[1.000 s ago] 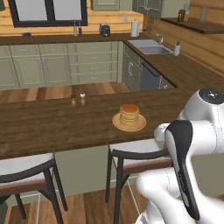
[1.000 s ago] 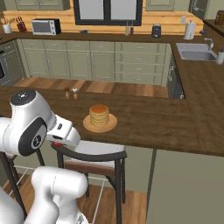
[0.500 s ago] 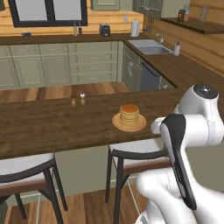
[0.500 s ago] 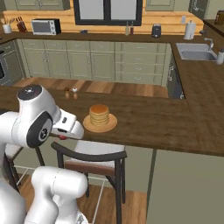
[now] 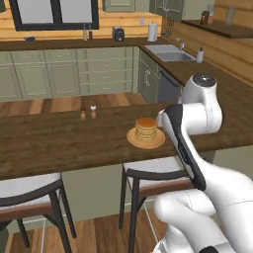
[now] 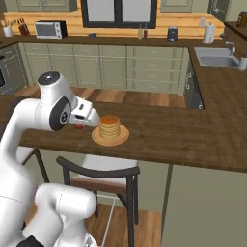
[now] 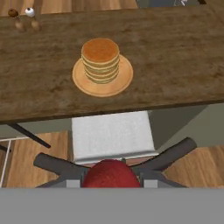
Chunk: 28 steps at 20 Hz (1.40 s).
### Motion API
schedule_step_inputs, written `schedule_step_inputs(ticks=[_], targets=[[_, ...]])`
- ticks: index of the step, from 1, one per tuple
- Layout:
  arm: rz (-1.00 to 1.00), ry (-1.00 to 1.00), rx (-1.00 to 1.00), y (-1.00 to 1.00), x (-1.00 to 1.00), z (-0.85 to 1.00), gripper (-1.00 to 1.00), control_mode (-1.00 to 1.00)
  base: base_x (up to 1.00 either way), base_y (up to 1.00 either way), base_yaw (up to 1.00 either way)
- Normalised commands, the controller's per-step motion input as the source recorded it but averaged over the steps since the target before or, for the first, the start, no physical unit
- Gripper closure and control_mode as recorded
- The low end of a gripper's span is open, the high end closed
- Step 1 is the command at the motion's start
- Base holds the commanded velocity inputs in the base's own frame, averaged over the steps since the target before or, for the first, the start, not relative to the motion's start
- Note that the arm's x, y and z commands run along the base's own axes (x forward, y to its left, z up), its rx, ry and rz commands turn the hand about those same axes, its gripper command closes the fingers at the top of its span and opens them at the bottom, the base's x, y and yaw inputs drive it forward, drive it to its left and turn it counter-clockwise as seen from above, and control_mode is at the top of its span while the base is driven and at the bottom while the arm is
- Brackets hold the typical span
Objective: Take the strawberry from the fridge and place it on top of the pancake, located on the dining counter.
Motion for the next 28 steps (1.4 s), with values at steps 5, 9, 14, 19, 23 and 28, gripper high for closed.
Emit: schedule_step_inputs(ticks=[5, 9, 14, 19, 23, 28], targets=[[0.03, 0.0, 0.03, -0.03, 1.0, 0.01, 1.0, -1.0, 0.0, 0.0, 0.0], [0.0, 0.05, 0.02, 0.0, 1.0, 0.1, 1.0, -1.0, 0.0, 0.0, 0.0], [0.0, 0.02, 0.01, -0.01, 1.0, -0.28, 1.0, -1.0, 0.0, 0.0, 0.0], [0.0, 0.03, 0.04, -0.02, 1.0, -0.39, 1.0, -1.0, 0.0, 0.0, 0.0], [0.0, 0.08, 0.01, 0.0, 0.96, -0.38, 1.0, -1.0, 0.0, 0.0, 0.0], [0.0, 0.07, 0.0, 0.01, 0.83, -0.42, 1.0, -1.0, 0.0, 0.0, 0.0]])
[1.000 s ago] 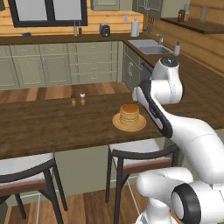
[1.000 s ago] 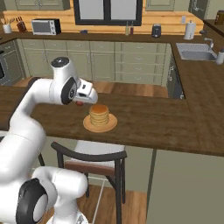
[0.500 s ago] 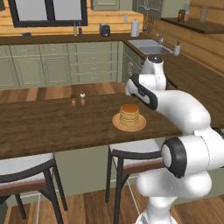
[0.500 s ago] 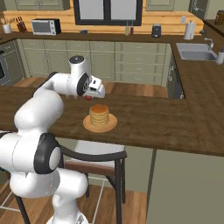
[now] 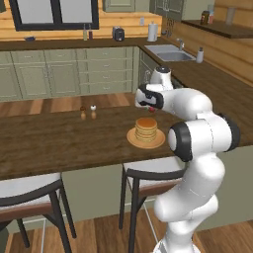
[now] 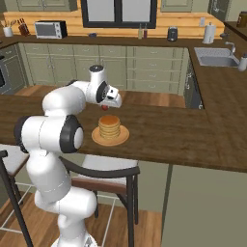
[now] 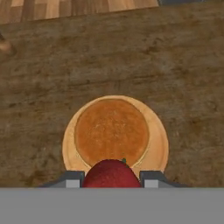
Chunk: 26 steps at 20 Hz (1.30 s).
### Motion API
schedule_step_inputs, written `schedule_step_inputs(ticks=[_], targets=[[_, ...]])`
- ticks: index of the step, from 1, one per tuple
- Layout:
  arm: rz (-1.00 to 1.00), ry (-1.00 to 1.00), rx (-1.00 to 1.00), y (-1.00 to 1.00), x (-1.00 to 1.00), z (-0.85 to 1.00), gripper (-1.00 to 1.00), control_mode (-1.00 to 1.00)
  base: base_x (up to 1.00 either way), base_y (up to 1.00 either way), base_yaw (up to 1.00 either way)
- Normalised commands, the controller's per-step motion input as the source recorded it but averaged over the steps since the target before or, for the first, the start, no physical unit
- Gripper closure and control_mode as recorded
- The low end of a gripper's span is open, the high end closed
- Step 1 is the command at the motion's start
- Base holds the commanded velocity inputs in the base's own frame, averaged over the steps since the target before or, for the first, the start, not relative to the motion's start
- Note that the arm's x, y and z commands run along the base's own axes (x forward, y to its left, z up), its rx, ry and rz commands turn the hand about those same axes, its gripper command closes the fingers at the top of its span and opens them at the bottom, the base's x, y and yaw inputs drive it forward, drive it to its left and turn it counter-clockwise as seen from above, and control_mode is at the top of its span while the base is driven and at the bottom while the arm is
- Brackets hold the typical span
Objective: Take the strawberry from the fridge and place it on top of the pancake, located on the dining counter.
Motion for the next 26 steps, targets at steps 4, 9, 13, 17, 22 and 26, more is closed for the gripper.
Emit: schedule_step_inputs(ticks=[4, 9, 13, 17, 22, 26], targets=[[0.0, 0.02, 0.0, 0.0, 0.33, -0.41, 1.0, -1.0, 0.0, 0.0, 0.0], [0.0, 0.07, -0.04, 0.0, 0.17, -0.62, 1.0, -1.0, 0.0, 0.0, 0.0], [0.0, 0.09, -0.09, 0.0, 0.22, -0.61, 1.0, -1.0, 0.0, 0.0, 0.0], [0.0, 0.01, -0.01, 0.0, 0.1, -0.32, 1.0, -1.0, 0.0, 0.0, 0.0], [0.0, 0.0, 0.0, 0.0, 0.06, -0.07, 1.0, -1.0, 0.0, 0.0, 0.0], [0.0, 0.02, 0.01, -0.02, -0.08, -0.13, 1.0, -1.0, 0.0, 0.0, 0.0]])
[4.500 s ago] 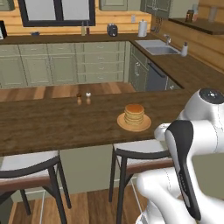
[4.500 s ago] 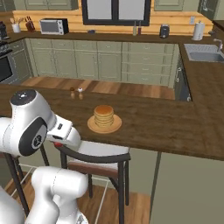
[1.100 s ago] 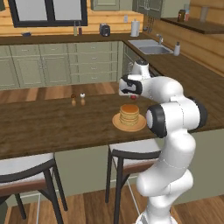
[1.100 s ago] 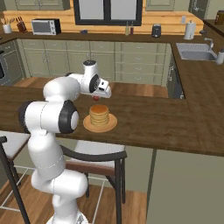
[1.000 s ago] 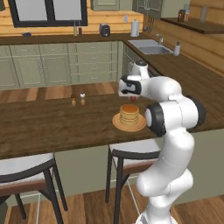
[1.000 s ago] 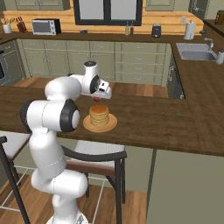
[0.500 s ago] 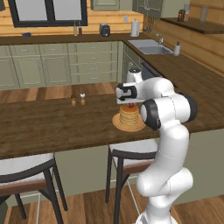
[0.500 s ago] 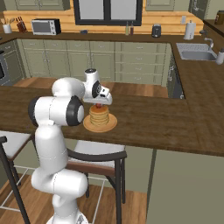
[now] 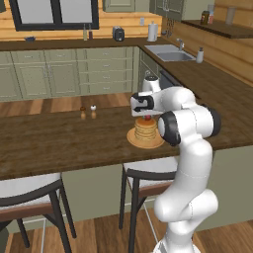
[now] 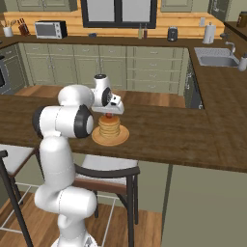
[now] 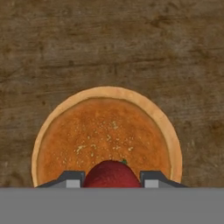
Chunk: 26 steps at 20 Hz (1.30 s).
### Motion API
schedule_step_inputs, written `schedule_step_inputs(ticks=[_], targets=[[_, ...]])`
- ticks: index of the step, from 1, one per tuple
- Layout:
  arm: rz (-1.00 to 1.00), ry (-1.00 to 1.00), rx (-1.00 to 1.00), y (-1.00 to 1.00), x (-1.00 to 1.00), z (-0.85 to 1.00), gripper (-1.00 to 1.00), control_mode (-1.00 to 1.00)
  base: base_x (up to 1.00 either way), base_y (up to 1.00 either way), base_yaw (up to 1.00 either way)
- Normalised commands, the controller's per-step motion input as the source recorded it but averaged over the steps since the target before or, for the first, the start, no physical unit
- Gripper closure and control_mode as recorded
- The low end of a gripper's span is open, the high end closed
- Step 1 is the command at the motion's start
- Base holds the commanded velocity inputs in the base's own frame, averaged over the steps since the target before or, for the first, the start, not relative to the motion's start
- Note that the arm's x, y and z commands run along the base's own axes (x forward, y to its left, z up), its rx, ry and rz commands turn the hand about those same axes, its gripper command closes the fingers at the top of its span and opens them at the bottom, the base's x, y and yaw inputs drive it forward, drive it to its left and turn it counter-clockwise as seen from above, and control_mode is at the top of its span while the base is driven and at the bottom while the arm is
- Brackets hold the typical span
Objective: Take the strawberry from the fridge and place it on top of the pancake, located on the dining counter.
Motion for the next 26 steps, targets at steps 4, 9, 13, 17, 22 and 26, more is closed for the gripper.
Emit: schedule_step_inputs(ticks=[4, 9, 13, 17, 22, 26], targets=[[0.0, 0.01, 0.01, 0.0, -0.24, -0.13, 1.0, -1.0, 0.0, 0.0, 0.0], [0.0, 0.0, 0.0, 0.0, -0.01, -0.13, -1.0, -1.0, 0.0, 0.0, 0.0], [0.0, 0.0, 0.0, 0.0, 0.0, -0.06, -1.0, -1.0, 0.0, 0.0, 0.0], [0.0, 0.0, 0.0, 0.0, 0.0, 0.0, -1.0, -1.0, 0.0, 0.0, 0.0], [0.0, 0.0, 0.0, 0.0, 0.0, 0.04, -1.0, -1.0, 0.0, 0.0, 0.0], [0.0, 0.0, -0.02, 0.0, -0.13, 0.46, -1.0, -1.0, 0.0, 0.0, 0.0]])
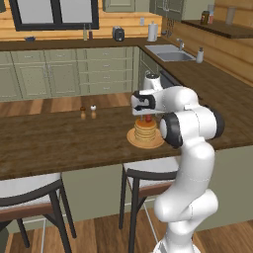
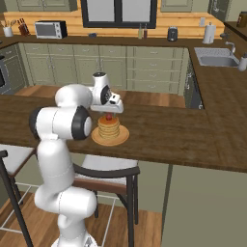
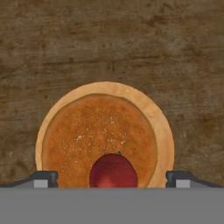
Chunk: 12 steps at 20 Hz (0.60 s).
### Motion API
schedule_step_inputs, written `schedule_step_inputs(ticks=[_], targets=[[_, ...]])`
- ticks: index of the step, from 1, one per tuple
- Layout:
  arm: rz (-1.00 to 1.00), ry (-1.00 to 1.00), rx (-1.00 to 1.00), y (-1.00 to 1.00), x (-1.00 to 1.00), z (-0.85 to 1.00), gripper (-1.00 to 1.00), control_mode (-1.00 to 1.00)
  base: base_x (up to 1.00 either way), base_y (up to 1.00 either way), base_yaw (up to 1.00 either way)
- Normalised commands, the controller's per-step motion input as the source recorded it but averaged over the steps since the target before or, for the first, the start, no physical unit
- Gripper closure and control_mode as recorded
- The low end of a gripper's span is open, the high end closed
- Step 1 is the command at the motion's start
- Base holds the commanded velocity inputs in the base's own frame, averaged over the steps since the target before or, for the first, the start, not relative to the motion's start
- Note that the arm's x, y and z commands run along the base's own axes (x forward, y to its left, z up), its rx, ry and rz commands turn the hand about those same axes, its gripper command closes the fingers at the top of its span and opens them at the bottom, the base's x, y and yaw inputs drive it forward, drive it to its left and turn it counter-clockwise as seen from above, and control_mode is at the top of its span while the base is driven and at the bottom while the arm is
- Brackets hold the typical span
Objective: Take the strawberry from the fridge and place it on top of the pancake, located on the dining counter.
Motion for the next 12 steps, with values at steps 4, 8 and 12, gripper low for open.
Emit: schedule_step_inputs(ticks=[4, 8, 12], targets=[[0.0, -0.01, -0.04, 0.15, -0.56, 0.68, -1.0, -1.0, 0.0, 0.0, 0.0], [0.0, -0.01, 0.0, 0.34, -0.95, 0.42, -1.0, -1.0, 0.0, 0.0, 0.0], [0.02, 0.0, 0.0, 0.47, -1.0, 0.32, -1.0, -1.0, 0.0, 0.0, 0.0]])
